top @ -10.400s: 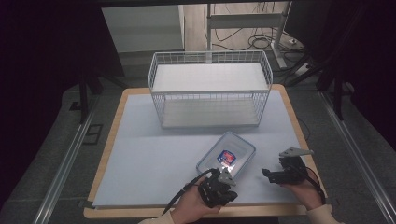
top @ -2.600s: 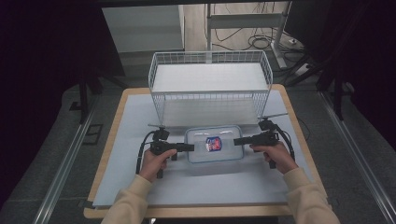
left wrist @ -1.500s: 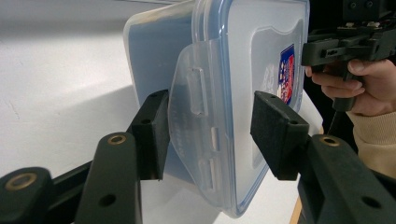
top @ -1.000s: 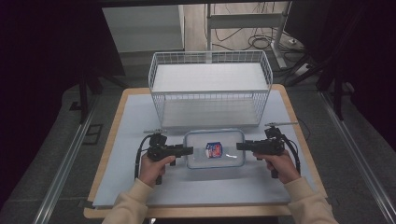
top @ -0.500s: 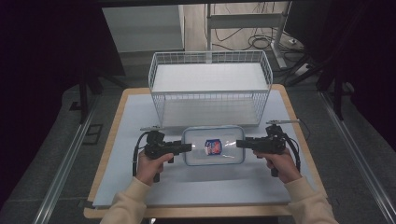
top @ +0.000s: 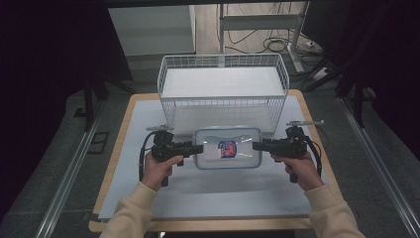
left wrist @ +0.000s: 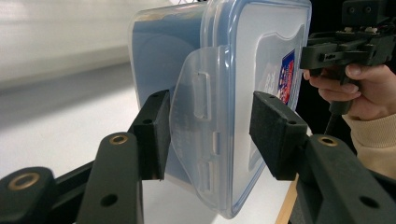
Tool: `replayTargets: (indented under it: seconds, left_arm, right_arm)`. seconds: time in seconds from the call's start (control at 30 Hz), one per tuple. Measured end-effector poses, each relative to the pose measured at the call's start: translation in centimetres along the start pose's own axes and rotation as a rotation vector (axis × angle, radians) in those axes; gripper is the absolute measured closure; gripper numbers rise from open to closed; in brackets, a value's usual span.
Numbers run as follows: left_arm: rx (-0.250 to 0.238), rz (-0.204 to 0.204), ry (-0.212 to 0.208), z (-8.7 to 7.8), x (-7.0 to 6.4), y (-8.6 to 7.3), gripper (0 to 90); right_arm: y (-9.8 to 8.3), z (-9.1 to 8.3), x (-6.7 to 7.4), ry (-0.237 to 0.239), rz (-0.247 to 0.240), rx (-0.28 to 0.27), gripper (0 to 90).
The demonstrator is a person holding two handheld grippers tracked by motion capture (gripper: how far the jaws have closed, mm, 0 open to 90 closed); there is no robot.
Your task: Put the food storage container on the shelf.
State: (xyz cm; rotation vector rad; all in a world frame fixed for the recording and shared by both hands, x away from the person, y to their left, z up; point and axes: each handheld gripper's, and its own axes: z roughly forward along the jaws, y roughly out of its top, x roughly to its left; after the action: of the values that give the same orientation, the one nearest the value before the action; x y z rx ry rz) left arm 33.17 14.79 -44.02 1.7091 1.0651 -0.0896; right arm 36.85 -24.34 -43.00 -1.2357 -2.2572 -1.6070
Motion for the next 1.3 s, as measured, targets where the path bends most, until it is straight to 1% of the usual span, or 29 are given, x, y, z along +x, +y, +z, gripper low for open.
replayTargets:
  seconds: [0.23, 0.47, 0.73, 1.03, 1.2, 1.3]
  left_arm:
    - [-0.020, 0.030, 0.004, -0.9, -0.7, 1.7, 49.5]
    - [-0.033, 0.039, 0.002, -1.6, -1.2, 3.0, 49.5]
    - [-0.048, 0.056, 0.001, -2.1, -1.6, 4.3, 49.5]
    - [-0.060, 0.069, 0.002, -2.5, -1.9, 6.0, 49.5]
    - [-0.067, 0.073, 0.001, -2.8, -2.0, 7.1, 49.5]
    - [-0.075, 0.082, -0.001, -3.1, -2.1, 7.8, 49.5]
  right_arm:
    - [1.5, -0.6, 1.0, -0.002, -0.027, -0.024, 52.7]
    - [3.0, -1.0, 1.7, -0.004, -0.049, -0.042, 52.7]
    - [4.2, -1.4, 2.4, -0.006, -0.069, -0.061, 52.7]
    - [5.5, -1.7, 2.6, -0.006, -0.079, -0.080, 52.7]
    - [6.7, -1.8, 2.9, -0.007, -0.093, -0.088, 52.7]
    - [7.4, -1.9, 3.1, -0.010, -0.102, -0.096, 52.7]
